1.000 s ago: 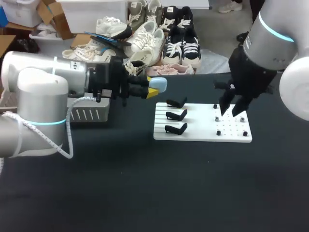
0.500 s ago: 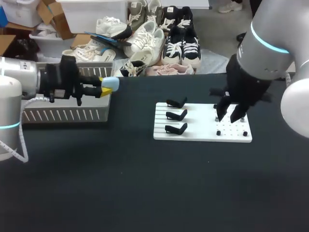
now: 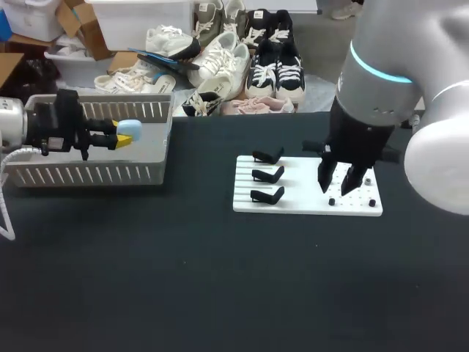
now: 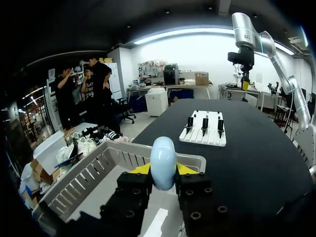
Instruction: Pick up each earbud case from the left stands, insert the matching earbuds, close the lid, and place the case in the box.
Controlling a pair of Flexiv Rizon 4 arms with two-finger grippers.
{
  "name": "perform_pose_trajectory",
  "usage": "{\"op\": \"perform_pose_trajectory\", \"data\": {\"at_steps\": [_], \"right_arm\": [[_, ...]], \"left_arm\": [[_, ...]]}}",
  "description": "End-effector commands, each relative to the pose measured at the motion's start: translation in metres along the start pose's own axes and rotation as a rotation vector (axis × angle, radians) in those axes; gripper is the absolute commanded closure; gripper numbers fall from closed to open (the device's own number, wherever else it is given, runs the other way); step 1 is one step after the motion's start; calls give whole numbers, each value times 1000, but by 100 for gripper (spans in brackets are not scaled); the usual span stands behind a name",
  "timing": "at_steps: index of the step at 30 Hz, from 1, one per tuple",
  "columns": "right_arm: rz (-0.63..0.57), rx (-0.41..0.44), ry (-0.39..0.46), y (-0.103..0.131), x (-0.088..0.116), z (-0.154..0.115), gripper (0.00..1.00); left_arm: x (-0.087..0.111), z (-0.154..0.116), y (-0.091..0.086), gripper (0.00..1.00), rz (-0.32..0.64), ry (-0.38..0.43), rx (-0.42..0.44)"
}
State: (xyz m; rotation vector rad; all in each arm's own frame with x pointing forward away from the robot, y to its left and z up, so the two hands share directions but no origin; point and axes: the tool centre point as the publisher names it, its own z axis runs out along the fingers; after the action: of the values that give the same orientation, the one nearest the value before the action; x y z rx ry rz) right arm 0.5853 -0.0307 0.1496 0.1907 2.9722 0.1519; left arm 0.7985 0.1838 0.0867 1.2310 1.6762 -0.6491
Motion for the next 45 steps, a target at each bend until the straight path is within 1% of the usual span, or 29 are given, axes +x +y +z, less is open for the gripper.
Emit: {"op": "perform_pose_trajectory", "data": {"at_steps": [1,7,9,13,16,19,24,29,30,31,32,33,35,38,42,44,45], "right_arm": [[12,18,10,8,1,2,73],[38,30,21,11,9,5,73],[47,32,23,11,12,5,73],[64,35,24,9,18,5,73],[75,34,24,7,21,6,73],[81,35,25,7,24,7,73],[82,38,27,7,25,7,73],[76,42,26,5,21,5,73],[73,42,25,5,20,5,73],[70,42,24,6,19,5,73],[67,40,23,7,18,5,73],[64,38,23,7,17,5,73],[59,34,21,9,15,6,73],[48,24,14,10,11,5,71],[25,15,-16,10,1,2,70],[19,-5,-42,8,-5,-4,69],[18,-18,-53,7,-8,-6,68]], "left_arm": [[8,6,23,100,-8,11,89],[13,12,43,100,-11,39,122],[17,16,49,100,-24,57,136],[18,21,56,100,-28,55,140],[23,24,60,100,-38,59,154],[27,28,59,100,-43,66,163],[35,34,51,100,-51,77,176],[38,38,44,100,-60,90,187],[38,38,43,92,-60,92,189],[37,38,42,60,-60,105,196],[36,38,41,5,-59,104,198],[35,37,40,0,-57,100,201],[33,35,39,0,-51,98,194],[23,30,38,0,-32,83,180],[1,23,31,0,5,45,157],[-11,21,22,0,19,6,146],[-17,22,17,0,31,8,150]]}}
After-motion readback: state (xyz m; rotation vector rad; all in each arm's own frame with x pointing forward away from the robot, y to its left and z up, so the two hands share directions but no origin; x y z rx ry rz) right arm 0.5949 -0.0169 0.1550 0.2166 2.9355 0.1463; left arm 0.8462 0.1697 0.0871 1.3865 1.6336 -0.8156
